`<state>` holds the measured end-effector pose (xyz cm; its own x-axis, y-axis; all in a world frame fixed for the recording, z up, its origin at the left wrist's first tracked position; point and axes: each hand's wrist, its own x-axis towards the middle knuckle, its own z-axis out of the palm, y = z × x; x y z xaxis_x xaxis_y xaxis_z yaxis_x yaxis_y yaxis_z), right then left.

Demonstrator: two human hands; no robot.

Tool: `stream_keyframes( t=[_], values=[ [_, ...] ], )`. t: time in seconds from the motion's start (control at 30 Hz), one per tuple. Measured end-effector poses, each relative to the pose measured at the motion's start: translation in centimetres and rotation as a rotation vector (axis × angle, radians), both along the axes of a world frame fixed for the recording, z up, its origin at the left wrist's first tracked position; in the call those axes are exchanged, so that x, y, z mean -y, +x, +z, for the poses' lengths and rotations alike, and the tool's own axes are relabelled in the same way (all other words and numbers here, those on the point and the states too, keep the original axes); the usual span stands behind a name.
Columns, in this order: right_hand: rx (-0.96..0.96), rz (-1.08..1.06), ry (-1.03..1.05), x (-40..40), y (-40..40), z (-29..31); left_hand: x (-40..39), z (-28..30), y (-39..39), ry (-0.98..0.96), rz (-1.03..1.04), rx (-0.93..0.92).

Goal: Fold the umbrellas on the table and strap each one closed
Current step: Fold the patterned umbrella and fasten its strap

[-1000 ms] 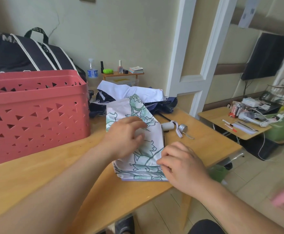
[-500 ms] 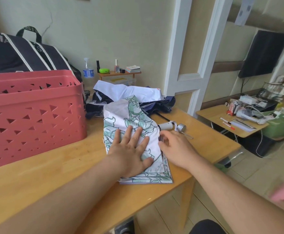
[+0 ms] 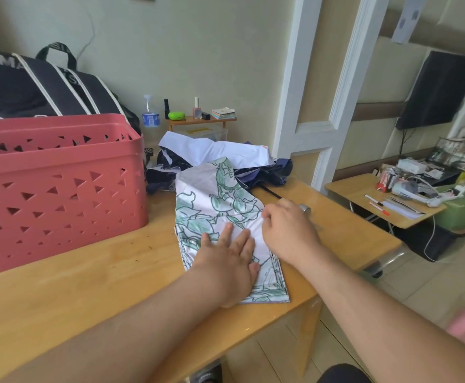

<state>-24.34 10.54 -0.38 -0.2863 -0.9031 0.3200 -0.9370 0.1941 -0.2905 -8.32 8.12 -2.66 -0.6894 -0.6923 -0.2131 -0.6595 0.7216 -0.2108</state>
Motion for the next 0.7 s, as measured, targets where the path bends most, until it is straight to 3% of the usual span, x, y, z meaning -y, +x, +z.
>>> stream_keyframes(
  t=[0.1, 0.33, 0.53, 0.7],
  values=[
    [0.115, 0.135, 0.043, 0.4, 1.3, -1.4, -0.2, 0.1, 0.5, 0.072, -0.018, -0.006],
    [0.159, 0.149, 0.17, 0.5, 0.5, -1.1, -0.9, 0.3, 1.4, 0.108, -0.049, -0.029],
    [0.03, 0.247, 0.336, -2.4, 0.0, -2.6, -0.7, -0.7, 5.5, 0.15, 0.041, -0.315],
    [0.025, 0.255, 0.336, -3.3, -0.2, -2.8, -1.5, -0.3, 7.2, 0.095, 0.113, -0.203]
  ],
)
